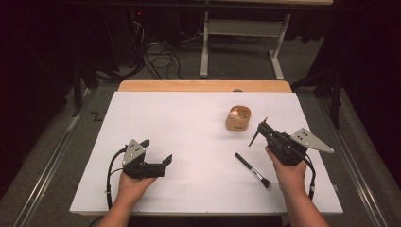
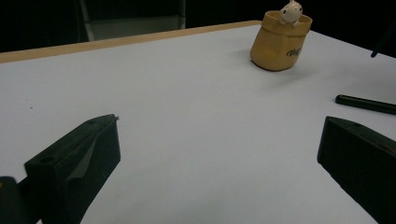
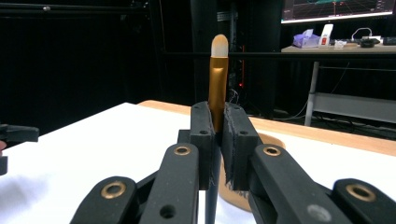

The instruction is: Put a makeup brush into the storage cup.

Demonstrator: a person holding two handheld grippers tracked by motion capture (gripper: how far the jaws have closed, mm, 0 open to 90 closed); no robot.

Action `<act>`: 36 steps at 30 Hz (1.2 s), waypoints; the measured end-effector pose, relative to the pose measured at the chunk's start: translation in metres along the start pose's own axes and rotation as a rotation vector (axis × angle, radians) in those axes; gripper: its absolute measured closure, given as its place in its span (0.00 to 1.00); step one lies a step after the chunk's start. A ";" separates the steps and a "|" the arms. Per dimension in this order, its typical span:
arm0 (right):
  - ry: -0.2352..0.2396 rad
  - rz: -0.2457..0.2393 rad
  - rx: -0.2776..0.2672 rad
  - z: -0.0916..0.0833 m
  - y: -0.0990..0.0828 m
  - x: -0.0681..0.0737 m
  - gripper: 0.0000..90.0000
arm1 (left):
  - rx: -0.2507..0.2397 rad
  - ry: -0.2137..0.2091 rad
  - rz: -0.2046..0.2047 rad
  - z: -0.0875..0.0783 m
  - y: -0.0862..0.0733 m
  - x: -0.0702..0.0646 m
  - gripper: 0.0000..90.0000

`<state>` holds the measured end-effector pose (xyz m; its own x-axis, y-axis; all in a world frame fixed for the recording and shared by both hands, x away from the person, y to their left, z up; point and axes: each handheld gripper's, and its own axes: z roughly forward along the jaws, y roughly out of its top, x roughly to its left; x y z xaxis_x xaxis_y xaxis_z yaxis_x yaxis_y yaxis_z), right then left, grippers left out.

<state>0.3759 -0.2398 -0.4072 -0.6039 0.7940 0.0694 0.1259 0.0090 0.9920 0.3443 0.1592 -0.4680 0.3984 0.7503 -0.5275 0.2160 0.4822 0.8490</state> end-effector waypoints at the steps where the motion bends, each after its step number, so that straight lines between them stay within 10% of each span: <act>1: 0.000 -0.009 0.003 0.002 0.001 0.000 0.94 | 0.001 0.001 0.003 -0.001 0.001 0.001 0.00; 36: -0.089 -0.072 0.016 0.061 0.039 -0.012 0.94 | 0.015 0.004 0.075 -0.003 0.002 0.001 0.00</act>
<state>0.4364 -0.2122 -0.3761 -0.5393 0.8420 -0.0124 0.0974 0.0770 0.9923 0.3421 0.1620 -0.4672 0.4109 0.7858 -0.4623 0.1991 0.4175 0.8866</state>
